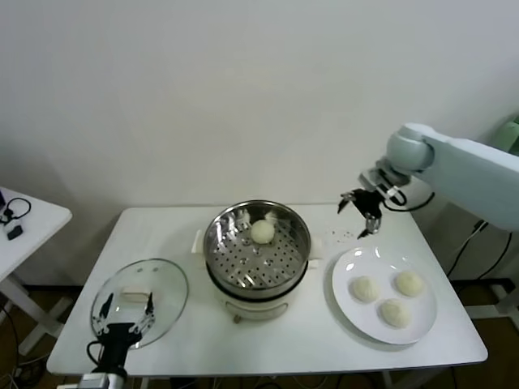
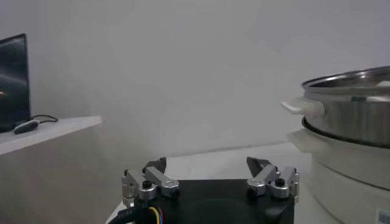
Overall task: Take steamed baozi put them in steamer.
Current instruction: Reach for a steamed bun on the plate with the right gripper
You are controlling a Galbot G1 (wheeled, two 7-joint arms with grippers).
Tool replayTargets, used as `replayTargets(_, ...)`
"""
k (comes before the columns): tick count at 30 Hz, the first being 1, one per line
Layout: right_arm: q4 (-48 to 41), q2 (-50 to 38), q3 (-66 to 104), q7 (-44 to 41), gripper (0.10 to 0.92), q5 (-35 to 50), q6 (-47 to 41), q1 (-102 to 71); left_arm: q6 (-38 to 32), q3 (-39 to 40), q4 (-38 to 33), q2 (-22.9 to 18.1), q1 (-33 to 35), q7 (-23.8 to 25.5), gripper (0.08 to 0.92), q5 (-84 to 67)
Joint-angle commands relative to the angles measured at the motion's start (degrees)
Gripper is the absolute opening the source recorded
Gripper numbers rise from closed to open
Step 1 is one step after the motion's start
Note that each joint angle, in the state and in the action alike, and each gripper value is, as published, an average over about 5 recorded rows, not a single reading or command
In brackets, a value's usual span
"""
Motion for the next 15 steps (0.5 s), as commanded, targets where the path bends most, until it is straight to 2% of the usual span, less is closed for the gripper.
replayTargets(1,-0.5,-6.2,13.0,2.3,0.823,-5.2,-5.2,-20.6,0.7,0.5,-0.5,-1.0,-0.3,0.2,0.823,0.7)
replayTargets(15,-5.5,-0.9,14.7,2.7,0.823,-9.3,-5.0,-25.0,0.6,0.5,-0.4,-1.7,-0.1,0.3,0.823,1.1)
